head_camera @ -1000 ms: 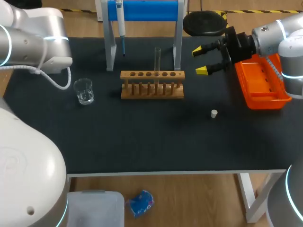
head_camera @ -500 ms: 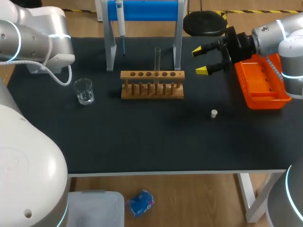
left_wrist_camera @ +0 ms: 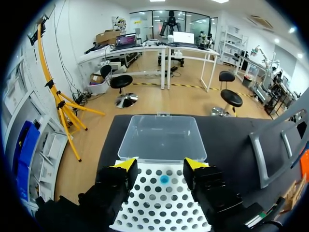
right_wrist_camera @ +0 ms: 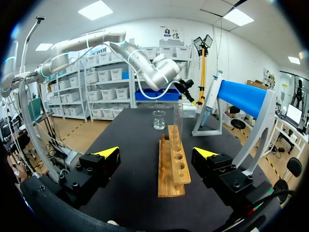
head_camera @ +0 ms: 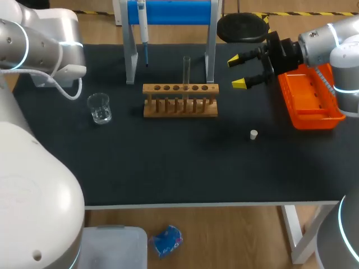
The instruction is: Invert the test tube, pick up the pipette, mount the tip to pipette, aspirate from beaker and dispense into the tube, eject the tip, return the pipette, and cap with the stopper.
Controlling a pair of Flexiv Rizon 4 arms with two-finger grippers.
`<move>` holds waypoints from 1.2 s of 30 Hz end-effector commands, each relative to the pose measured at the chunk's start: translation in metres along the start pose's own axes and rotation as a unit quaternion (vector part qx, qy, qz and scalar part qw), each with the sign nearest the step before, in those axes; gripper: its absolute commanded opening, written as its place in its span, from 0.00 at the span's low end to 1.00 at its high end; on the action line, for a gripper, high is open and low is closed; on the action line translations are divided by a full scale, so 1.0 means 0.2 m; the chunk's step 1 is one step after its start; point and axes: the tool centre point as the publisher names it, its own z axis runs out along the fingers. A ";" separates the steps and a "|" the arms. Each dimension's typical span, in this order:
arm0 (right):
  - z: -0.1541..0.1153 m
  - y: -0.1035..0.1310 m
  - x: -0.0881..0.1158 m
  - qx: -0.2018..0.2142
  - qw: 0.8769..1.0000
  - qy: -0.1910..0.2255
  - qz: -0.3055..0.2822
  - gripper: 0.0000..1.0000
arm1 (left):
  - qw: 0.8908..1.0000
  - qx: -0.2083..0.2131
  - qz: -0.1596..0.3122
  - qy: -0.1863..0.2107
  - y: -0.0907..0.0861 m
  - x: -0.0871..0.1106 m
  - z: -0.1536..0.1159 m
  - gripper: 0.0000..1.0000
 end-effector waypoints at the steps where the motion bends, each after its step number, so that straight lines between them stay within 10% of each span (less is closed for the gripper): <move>1: 0.00 0.00 0.00 0.000 1.000 0.001 -0.001 1.00 | 1.000 -0.006 0.001 0.000 -0.01 0.00 0.01 0.57; 17: 0.00 0.00 0.00 0.000 1.000 0.001 -0.001 1.00 | 1.000 -0.014 0.009 -0.003 0.02 0.01 0.01 0.57; 32: 0.00 0.00 0.00 0.000 1.000 0.001 -0.001 1.00 | 1.000 -0.015 0.011 -0.006 0.01 0.02 0.01 0.01; 36: 0.00 0.00 0.00 0.000 1.000 0.001 -0.001 1.00 | 1.000 -0.017 0.011 -0.008 0.02 0.01 0.01 0.00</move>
